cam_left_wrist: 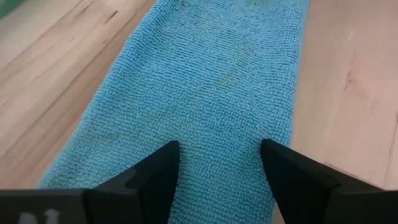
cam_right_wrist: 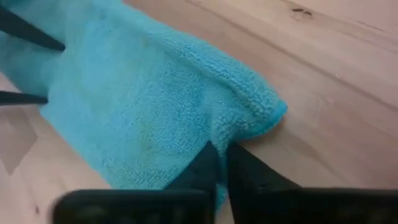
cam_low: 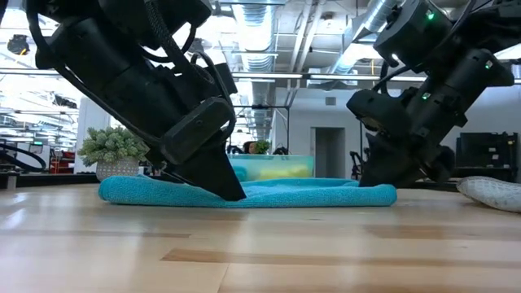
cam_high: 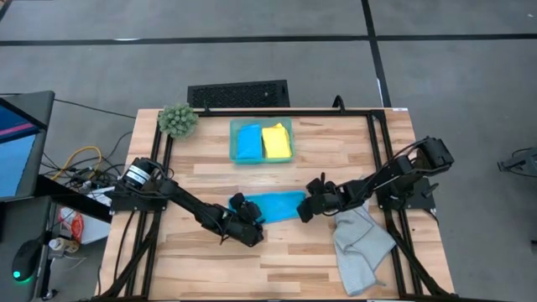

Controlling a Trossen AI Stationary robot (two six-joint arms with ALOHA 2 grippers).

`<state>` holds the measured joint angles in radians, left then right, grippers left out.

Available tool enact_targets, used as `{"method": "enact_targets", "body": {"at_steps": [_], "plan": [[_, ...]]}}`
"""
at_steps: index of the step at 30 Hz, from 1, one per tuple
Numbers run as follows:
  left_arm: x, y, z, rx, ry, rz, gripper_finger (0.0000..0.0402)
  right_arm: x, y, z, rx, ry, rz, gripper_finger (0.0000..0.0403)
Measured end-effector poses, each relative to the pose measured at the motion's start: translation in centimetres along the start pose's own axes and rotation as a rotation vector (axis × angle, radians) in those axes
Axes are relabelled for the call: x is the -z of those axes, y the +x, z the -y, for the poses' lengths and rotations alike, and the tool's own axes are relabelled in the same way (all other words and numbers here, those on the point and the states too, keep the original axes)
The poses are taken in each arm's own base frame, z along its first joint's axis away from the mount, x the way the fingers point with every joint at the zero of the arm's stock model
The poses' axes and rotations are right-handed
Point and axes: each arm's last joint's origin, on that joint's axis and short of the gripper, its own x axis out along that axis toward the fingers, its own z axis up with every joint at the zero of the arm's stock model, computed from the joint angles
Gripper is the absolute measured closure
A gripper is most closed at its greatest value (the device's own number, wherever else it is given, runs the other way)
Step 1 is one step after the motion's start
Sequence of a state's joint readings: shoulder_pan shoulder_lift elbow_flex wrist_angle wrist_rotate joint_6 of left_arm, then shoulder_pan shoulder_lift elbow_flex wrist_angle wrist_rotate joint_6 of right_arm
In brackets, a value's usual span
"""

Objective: Fold microfiber towels
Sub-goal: Fold the blue microfiber towel

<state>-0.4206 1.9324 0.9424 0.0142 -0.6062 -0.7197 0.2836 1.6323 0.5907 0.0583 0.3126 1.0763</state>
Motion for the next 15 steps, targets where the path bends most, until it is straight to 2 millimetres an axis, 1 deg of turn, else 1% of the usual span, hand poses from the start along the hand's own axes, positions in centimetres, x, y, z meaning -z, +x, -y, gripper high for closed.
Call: {"method": "enact_targets", "body": {"at_steps": [2, 6, 9, 15], "plan": [[0.0, 0.0, 0.0, 0.001, -0.001, 0.001, 0.0180, -0.1, -0.2, -0.1, -0.012, -0.020, -0.001, 0.0390], [-0.1, 0.1, 0.0, 0.002, -0.018, 0.004, 0.0180, -0.6, -1.2, -0.4, -0.056, -0.014, 0.001, 0.0385], [-0.4, 0.2, 0.0, 0.020, -0.024, 0.018, 0.0180, -1.0, -1.9, -0.8, -0.098, -0.008, 0.024, 0.0394], [-1.1, 0.2, 0.4, 0.048, -0.004, 0.059, 0.0180, -2.0, -2.6, -2.2, -0.231, 0.009, 0.071, 0.0390]]}}
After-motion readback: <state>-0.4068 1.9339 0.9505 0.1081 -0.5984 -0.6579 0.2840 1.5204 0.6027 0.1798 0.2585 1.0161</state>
